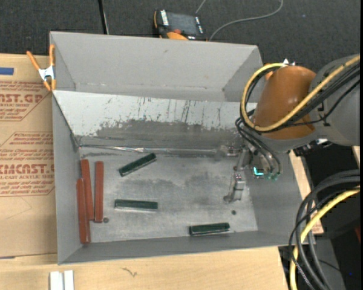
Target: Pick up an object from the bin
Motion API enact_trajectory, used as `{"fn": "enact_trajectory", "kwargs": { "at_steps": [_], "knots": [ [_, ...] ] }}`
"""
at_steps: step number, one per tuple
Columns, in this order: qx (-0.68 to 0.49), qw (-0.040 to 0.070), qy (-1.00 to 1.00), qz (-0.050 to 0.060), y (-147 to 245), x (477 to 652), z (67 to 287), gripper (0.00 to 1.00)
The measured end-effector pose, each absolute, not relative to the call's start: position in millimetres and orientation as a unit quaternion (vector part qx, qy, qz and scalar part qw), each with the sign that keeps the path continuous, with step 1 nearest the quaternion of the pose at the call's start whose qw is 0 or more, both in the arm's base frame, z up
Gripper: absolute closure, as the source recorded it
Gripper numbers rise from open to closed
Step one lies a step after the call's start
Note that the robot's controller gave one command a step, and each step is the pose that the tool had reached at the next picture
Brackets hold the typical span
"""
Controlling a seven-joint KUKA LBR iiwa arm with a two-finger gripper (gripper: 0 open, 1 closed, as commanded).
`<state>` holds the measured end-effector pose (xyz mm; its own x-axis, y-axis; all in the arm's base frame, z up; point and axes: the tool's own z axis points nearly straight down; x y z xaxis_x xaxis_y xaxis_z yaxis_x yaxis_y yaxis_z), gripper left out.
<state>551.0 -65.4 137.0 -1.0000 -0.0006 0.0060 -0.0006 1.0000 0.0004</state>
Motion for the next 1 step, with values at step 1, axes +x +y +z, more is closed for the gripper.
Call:
{"fn": "enact_trajectory", "kwargs": {
  "at_steps": [1],
  "knots": [
    [0.033, 0.002, -0.999, -0.002, 20.3, 502.4, 136.7, 0.00]
  ]
}}
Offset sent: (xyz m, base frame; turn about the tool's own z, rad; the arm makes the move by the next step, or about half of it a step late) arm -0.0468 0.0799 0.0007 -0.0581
